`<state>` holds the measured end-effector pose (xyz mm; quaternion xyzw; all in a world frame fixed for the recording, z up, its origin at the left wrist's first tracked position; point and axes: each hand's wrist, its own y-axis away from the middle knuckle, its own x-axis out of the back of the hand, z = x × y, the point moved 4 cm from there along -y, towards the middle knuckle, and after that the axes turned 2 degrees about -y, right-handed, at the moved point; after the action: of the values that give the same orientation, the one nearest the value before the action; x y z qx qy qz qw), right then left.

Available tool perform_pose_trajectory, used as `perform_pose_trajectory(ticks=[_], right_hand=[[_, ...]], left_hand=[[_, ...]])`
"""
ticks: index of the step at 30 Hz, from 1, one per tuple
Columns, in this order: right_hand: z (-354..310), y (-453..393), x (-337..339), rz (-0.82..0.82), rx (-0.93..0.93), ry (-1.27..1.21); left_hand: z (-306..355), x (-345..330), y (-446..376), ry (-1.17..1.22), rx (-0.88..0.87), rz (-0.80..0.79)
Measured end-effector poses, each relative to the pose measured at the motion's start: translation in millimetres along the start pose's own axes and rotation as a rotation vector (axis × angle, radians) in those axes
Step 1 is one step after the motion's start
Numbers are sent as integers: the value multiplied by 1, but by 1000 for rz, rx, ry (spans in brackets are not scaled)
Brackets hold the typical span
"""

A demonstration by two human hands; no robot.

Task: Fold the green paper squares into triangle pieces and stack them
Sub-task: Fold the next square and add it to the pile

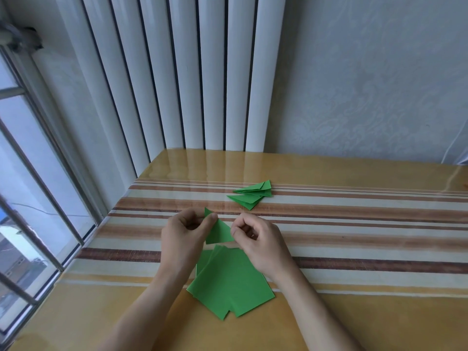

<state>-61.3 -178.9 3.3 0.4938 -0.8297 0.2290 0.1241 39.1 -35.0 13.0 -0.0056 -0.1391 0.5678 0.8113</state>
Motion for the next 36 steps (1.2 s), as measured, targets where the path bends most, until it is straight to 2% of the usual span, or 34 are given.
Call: perform_pose_trajectory(ticks=[7,11,17,21,26,29,32,36], right_hand=[[3,-1,-1,-10,-12,-11],[9,-2,2,84,-69,-39],[19,-2,17,315,-195,-254],[28,-4,19,391,-225,-342],[28,-5,15,341,-181,-262],[25,-4,8,263,-158,-235],[24,-4,4,254,-187,-248],[27,-4,3,217,-178,-239]], left_hand=[[-1,5,2,-23,40,79],[1,5,0,3,33,68],[-7,-5,0,-51,48,-144],[-8,-11,3,-99,46,-240],[-9,-17,5,-153,11,-352],[-10,-17,3,-156,-22,-316],[-11,-13,0,-116,4,-265],[-15,-16,0,-84,11,-291]])
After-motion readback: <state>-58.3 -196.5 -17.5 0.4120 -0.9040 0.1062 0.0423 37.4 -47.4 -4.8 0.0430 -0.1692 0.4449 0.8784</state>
